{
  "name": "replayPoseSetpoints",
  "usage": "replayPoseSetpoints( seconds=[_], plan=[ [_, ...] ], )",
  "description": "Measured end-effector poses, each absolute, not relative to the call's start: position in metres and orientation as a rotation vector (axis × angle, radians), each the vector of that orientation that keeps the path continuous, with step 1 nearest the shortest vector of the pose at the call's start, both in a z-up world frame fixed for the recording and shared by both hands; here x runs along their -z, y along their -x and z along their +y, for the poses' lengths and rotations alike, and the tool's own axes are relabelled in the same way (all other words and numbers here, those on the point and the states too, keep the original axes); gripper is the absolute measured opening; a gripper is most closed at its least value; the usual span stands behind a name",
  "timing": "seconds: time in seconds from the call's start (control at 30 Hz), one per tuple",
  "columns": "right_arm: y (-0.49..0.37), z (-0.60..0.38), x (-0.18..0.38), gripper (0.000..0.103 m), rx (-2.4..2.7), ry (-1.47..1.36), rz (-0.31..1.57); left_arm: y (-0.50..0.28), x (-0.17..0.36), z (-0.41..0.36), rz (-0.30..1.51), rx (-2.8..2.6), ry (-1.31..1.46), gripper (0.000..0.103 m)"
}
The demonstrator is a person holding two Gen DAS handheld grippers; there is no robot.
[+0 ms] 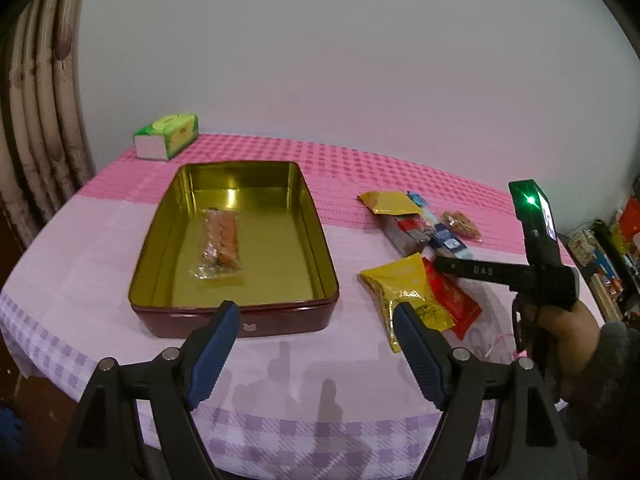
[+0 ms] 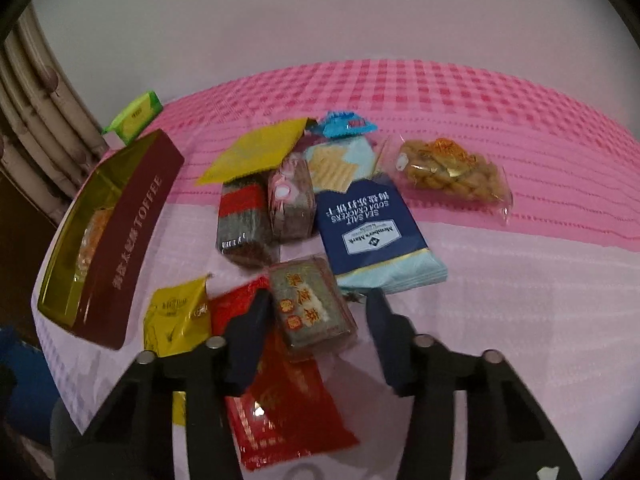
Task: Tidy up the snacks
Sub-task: 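Grasp the small brown square packet from the pile with the right gripper, then carry the brown packet into the gold tin and open the right gripper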
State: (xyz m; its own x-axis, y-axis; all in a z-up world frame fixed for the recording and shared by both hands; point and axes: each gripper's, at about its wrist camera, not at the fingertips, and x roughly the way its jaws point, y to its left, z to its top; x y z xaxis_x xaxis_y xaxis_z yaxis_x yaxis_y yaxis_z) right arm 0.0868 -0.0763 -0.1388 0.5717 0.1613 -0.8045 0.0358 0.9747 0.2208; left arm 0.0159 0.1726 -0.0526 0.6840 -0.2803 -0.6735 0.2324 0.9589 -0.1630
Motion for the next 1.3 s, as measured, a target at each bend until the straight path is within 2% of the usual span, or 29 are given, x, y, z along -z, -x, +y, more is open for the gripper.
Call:
replayPoseSetpoints(
  seconds=[0.3,0.6,0.9,1.3],
  plan=[
    [-0.068,-0.075,0.108,0.032,-0.013,-0.121,0.883,-0.016,0.05,0.179,0.771,0.243,0.095,0.08],
    [-0.078,-0.078,0.045,0.031,0.139,-0.002,0.825,-0.011,0.044,0.18,0.737,0.161,0.015,0.08],
    [-0.093,-0.035,-0.008,0.031,0.103,0.075,0.749,-0.038,0.029,0.201,0.681,0.106,-0.007,0.08],
    [-0.107,0.043,-0.023,0.031,0.002,0.166,0.724,-0.048,0.026,0.232,0.682,0.044,0.061,0.08]
  ],
)
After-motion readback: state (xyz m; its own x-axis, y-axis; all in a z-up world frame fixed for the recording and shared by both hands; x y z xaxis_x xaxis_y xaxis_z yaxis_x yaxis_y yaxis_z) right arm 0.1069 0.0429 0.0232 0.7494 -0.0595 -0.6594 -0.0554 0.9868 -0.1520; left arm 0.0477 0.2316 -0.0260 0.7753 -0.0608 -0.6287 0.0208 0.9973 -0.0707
